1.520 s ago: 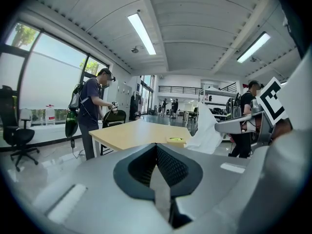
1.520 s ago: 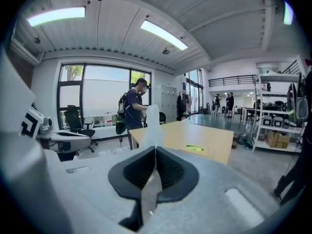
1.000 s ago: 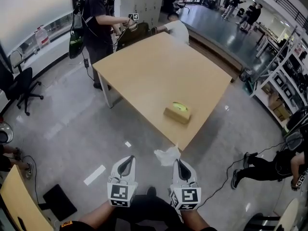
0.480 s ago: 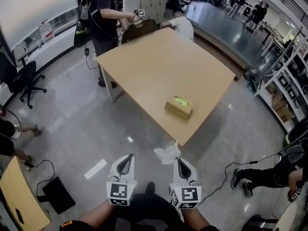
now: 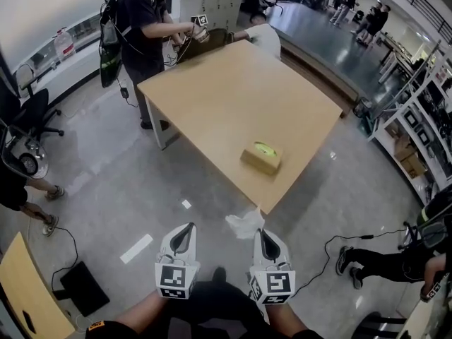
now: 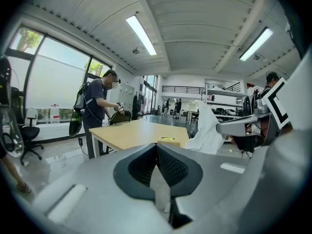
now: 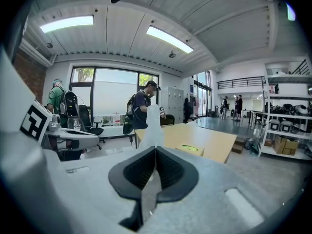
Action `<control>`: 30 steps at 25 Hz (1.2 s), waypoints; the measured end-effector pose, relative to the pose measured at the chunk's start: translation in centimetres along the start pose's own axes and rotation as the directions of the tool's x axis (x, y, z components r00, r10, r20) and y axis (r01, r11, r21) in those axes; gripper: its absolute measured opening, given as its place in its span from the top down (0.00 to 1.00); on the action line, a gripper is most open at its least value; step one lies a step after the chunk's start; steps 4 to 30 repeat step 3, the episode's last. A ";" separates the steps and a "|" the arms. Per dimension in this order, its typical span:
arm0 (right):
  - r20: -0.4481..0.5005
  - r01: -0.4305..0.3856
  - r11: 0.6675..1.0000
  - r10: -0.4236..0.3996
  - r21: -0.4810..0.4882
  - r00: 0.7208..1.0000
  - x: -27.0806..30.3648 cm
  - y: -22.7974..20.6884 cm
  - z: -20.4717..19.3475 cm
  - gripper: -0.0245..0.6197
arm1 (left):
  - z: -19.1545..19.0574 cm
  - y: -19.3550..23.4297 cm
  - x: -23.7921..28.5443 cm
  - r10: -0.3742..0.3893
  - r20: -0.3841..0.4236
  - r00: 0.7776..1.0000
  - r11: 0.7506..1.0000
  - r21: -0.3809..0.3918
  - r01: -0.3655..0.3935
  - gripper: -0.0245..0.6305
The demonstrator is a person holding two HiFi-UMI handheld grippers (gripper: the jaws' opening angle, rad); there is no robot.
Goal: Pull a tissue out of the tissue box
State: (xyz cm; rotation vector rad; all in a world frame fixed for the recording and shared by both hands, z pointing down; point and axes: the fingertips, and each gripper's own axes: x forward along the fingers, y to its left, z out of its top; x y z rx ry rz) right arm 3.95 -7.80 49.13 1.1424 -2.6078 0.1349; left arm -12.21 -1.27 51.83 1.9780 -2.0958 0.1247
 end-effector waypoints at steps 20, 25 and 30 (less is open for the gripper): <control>0.001 0.001 1.000 -0.001 0.006 1.000 0.3 0.8 0.5 0.97 | 0.6 0.7 0.0 -0.007 0.002 1.000 1.000 -0.001 0.007 0.93; 0.001 0.001 1.000 -0.001 0.006 1.000 0.3 0.8 0.5 0.97 | 0.6 0.7 0.0 -0.007 0.002 1.000 1.000 -0.001 0.007 0.93; 0.001 0.001 1.000 -0.001 0.006 1.000 0.3 0.8 0.5 0.97 | 0.6 0.7 0.0 -0.007 0.002 1.000 1.000 -0.001 0.007 0.93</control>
